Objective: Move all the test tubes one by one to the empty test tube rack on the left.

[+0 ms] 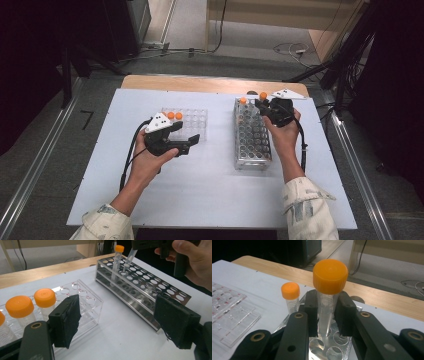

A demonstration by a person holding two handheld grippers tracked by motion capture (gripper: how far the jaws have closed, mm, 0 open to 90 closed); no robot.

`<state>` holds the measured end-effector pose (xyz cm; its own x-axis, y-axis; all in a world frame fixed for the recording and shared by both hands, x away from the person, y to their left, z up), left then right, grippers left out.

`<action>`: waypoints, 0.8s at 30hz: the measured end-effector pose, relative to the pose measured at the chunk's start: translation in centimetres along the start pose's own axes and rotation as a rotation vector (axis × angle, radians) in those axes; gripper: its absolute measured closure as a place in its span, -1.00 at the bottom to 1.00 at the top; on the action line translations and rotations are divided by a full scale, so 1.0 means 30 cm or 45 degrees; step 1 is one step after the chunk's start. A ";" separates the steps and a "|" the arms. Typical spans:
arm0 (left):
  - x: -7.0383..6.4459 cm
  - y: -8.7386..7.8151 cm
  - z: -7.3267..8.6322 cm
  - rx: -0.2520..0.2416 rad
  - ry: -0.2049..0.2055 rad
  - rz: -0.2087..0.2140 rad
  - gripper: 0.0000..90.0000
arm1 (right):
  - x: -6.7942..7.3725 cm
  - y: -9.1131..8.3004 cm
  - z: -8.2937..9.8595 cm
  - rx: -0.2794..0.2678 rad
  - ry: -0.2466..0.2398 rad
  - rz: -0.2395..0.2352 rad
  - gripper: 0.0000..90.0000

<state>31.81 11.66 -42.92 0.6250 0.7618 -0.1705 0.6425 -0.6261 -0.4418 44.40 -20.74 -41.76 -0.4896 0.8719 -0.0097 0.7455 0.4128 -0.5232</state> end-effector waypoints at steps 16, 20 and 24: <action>-0.004 -0.001 -0.001 0.001 0.002 0.000 -0.49 | 0.080 -0.108 -0.021 -0.049 -0.057 -0.088 0.59; -0.004 -0.001 -0.001 -0.002 0.001 0.000 -0.49 | 0.111 -0.123 -0.017 -0.051 -0.068 -0.119 0.59; -0.006 -0.002 -0.002 -0.004 0.002 0.002 -0.49 | 0.146 -0.128 -0.010 -0.051 -0.083 -0.156 0.59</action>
<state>31.68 11.54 -42.81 0.6269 0.7604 -0.1696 0.6427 -0.6278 -0.4390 39.51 -18.42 -39.53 -0.6053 0.7960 -0.0040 0.6953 0.5262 -0.4896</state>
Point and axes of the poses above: each handheld gripper's, and its own axes: y roughly forward along the jaws, z roughly out of its underside, x roughly to its left, the point moved 2 cm from there along y, roughly forward along the jaws, and after that the axes turned 4 degrees about x, right-handed, at the moved point
